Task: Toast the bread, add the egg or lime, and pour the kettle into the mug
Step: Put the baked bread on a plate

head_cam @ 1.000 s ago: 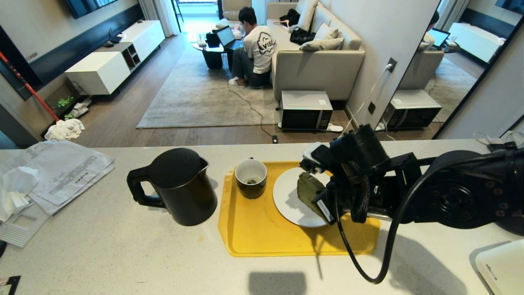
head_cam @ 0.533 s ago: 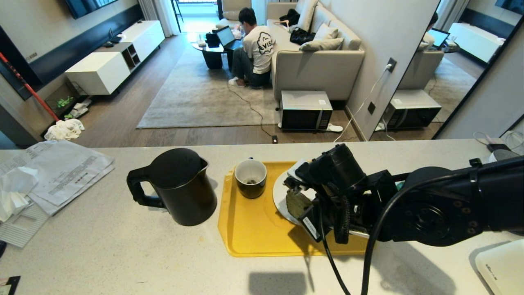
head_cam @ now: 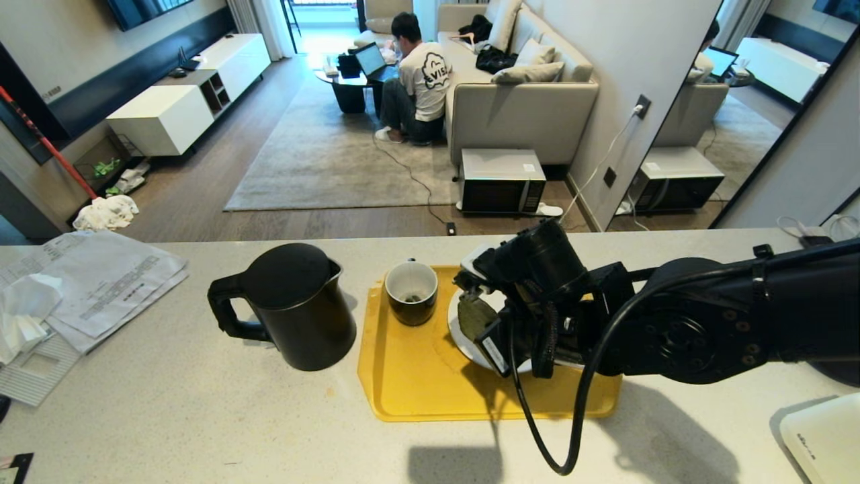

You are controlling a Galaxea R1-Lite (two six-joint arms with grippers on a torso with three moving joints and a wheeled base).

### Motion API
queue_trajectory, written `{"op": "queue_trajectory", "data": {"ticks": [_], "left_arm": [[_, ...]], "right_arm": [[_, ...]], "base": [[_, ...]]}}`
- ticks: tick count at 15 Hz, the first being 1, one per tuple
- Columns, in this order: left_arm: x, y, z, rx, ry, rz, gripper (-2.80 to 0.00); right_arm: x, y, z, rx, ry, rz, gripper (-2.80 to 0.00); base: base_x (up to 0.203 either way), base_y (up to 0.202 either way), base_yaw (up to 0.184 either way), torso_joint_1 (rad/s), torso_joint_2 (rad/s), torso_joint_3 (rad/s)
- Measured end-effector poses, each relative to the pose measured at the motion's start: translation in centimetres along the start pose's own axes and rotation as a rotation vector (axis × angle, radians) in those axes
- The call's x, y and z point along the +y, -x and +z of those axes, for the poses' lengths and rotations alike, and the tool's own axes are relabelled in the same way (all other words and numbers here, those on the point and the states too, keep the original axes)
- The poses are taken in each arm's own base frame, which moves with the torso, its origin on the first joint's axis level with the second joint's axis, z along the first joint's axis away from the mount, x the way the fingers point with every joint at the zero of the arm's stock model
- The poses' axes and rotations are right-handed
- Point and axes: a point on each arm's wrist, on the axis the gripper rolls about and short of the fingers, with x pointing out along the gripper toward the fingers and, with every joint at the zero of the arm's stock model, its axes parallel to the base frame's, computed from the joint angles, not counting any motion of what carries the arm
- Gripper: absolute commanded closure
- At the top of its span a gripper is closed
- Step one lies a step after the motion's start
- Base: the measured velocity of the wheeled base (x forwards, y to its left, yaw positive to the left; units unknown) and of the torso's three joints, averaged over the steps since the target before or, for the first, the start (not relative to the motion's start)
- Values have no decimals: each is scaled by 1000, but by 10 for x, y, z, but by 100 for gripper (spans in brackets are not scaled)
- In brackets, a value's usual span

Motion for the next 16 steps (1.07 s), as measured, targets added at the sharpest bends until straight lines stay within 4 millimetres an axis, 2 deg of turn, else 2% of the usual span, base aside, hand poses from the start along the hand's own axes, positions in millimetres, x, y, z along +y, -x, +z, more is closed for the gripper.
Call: {"op": "queue_trajectory", "data": {"ticks": [4, 8, 11, 16], "left_arm": [[0, 0, 0, 0, -1, -1, 0], [0, 0, 0, 0, -1, -1, 0], [0, 0, 0, 0, -1, 0, 0], [0, 0, 0, 0, -1, -1, 0]], "right_arm": [[3, -12, 2, 7, -10, 1, 0], [2, -32, -1, 42, -19, -12, 0], [-13, -44, -8, 78, -39, -45, 0], [-49, -56, -20, 128, -92, -114, 0]], "base": [[0, 0, 0, 0, 0, 0], [0, 0, 0, 0, 0, 0], [0, 0, 0, 0, 0, 0], [0, 0, 0, 0, 0, 0]]}}
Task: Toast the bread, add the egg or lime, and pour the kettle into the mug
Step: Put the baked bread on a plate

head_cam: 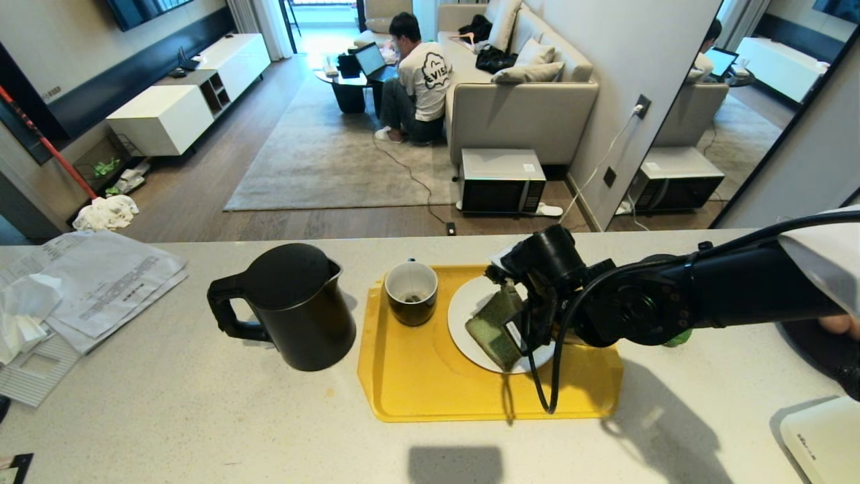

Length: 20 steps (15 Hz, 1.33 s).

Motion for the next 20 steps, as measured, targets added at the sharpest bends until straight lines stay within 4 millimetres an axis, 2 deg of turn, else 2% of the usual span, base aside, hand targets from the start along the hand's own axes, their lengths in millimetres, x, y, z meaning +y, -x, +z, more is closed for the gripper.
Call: {"op": "queue_trajectory", "data": {"ticks": [4, 12, 20], "left_arm": [[0, 0, 0, 0, 0, 0, 0], [0, 0, 0, 0, 1, 0, 0], [0, 0, 0, 0, 0, 0, 0]], "right_arm": [[-10, -4, -3, 14, -15, -20, 0], [-9, -8, -6, 31, 31, -42, 0], [-12, -2, -1, 8, 42, -68, 0]], "base": [[0, 0, 0, 0, 0, 0], [0, 0, 0, 0, 0, 0], [0, 0, 0, 0, 0, 0]]}}
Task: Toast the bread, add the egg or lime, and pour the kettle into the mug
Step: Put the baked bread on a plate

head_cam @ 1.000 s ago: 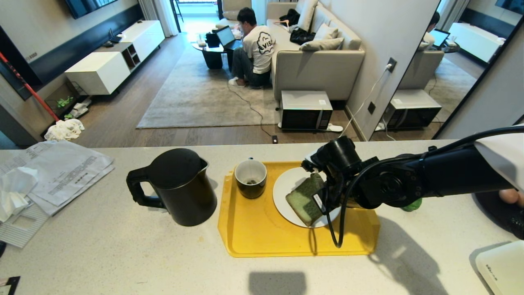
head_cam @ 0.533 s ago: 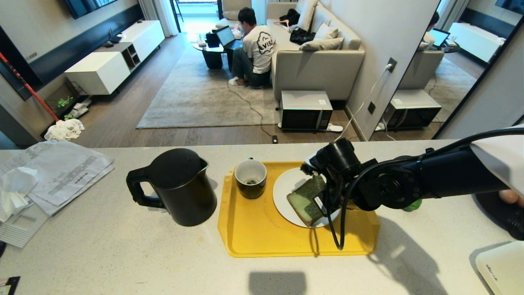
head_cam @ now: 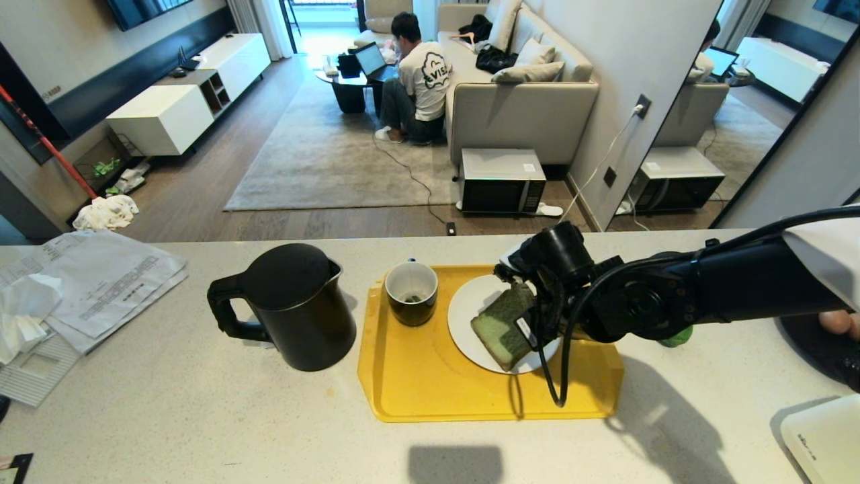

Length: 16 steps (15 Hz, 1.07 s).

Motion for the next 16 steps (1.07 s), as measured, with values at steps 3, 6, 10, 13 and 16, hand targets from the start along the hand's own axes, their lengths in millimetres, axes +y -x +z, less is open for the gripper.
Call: {"op": "queue_trajectory", "data": {"ticks": [3, 6, 10, 13, 16], "left_arm": [[0, 0, 0, 0, 0, 0, 0], [0, 0, 0, 0, 0, 0, 0], [0, 0, 0, 0, 0, 0, 0], [0, 0, 0, 0, 1, 0, 0], [0, 0, 0, 0, 1, 0, 0]], "right_arm": [[0, 1, 0, 0, 18, -1, 0], [1, 1, 0, 0, 21, -4, -280], [2, -1, -2, 9, 39, -18, -280], [2, -1, -1, 9, 49, -18, -280], [2, -1, -1, 7, 52, -19, -280]], "base": [[0, 0, 0, 0, 0, 0], [0, 0, 0, 0, 0, 0], [0, 0, 0, 0, 0, 0], [0, 0, 0, 0, 0, 0], [0, 0, 0, 0, 0, 0]]}}
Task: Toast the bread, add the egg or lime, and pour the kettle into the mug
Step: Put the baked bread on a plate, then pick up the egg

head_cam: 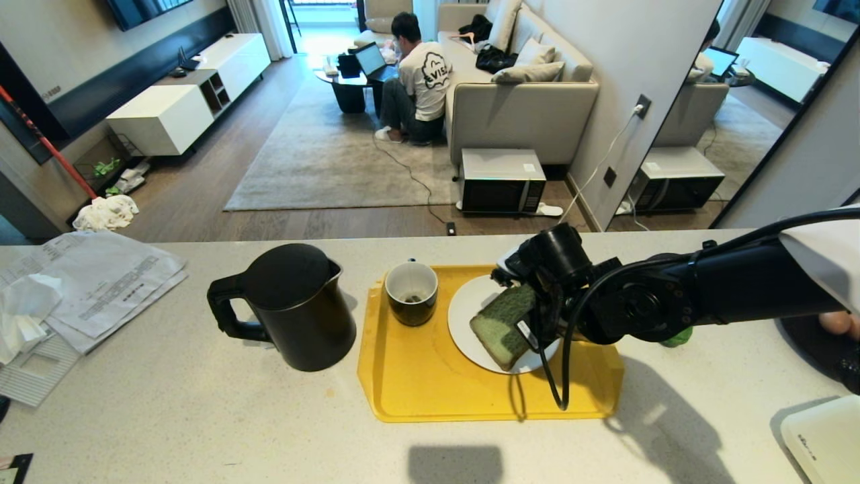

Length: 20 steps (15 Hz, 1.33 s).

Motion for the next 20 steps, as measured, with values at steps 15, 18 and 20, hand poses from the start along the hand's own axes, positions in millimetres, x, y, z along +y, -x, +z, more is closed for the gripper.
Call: {"op": "queue_trajectory", "data": {"ticks": [15, 18, 20], "left_arm": [[0, 0, 0, 0, 0, 0, 0], [0, 0, 0, 0, -1, 0, 0], [0, 0, 0, 0, -1, 0, 0]], "right_arm": [[-26, 49, 8, -134, 9, -72, 0], [-43, 89, -2, -186, -22, -97, 0], [-59, 119, -15, -218, -55, -131, 0]], "base": [[0, 0, 0, 0, 0, 0], [0, 0, 0, 0, 0, 0], [0, 0, 0, 0, 0, 0]]}}
